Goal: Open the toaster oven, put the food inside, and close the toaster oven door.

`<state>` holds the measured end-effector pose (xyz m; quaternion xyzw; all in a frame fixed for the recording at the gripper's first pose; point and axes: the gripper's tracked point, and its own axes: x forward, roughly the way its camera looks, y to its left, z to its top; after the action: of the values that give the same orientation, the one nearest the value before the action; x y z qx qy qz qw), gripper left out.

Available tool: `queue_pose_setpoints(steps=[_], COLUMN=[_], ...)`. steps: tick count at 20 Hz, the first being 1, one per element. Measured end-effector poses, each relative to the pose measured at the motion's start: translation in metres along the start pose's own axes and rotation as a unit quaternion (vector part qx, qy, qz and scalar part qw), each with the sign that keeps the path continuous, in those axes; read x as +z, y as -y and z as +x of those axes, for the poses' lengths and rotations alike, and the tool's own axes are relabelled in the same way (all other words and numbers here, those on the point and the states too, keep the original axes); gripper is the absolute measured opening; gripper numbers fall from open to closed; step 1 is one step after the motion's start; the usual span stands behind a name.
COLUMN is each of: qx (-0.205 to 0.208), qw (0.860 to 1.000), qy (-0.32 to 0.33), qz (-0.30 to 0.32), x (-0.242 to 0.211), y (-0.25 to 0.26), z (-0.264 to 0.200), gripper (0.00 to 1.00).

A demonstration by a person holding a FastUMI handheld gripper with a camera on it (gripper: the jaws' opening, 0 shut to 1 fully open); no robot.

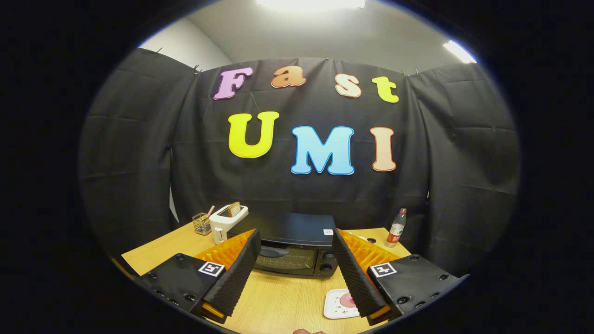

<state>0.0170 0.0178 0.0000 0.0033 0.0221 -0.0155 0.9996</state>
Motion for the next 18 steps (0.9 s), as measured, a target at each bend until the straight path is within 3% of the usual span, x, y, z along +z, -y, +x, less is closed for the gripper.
queue_pose_setpoints(steps=[9,18], qx=[0.009,0.001], qw=[1.0,0.998], qy=[-0.016,-0.06], qz=[-0.006,-0.009], x=[0.001,-0.03], y=[-0.033,-0.049], z=[0.044,0.099], gripper=[0.98,0.98])
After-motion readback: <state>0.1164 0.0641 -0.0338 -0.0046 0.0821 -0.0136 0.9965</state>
